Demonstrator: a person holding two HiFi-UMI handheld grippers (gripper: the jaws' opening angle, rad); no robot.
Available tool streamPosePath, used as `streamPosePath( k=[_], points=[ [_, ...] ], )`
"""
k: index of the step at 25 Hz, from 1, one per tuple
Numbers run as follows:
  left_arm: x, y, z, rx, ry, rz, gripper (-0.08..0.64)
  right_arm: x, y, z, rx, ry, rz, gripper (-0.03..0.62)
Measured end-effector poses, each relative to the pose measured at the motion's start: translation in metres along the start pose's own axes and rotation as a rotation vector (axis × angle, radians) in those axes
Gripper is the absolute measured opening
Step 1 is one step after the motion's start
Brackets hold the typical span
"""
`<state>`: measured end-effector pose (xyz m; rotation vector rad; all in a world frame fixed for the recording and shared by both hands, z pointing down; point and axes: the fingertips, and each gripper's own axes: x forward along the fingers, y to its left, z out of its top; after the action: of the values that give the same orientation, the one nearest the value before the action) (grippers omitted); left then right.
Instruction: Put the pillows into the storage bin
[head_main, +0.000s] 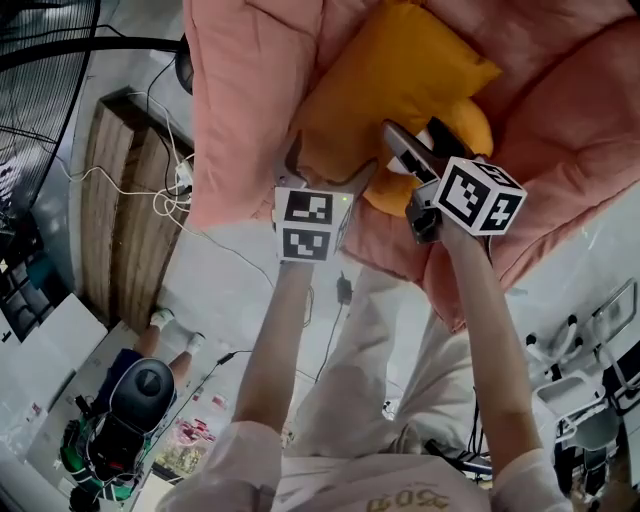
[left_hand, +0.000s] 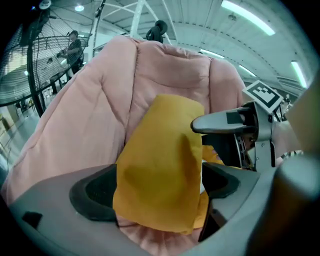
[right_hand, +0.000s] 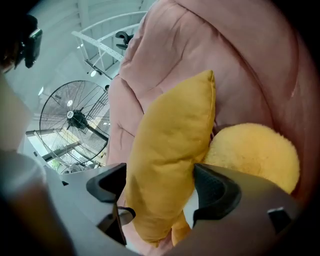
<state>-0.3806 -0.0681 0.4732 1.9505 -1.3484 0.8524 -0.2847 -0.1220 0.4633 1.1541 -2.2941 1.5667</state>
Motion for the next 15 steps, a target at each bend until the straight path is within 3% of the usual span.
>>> streamPosePath(
  k=[6,11,15],
  points=[
    [0.015,-0.006,0.023,0.110,-0.042,-0.043,0.577,0.002,0.004,-0.009,0.000,-0.010,-0.066,0.459],
    [0.032,-0.017,0.014,0.212,0.009,-0.056,0.603,0.004,0.005,-0.023,0.023,0.027,-0.074,0.460],
    [0.039,-0.016,0.016,0.248,0.008,-0.046,0.604,0.013,-0.002,-0.020,-0.021,0.032,-0.117,0.459]
  ],
)
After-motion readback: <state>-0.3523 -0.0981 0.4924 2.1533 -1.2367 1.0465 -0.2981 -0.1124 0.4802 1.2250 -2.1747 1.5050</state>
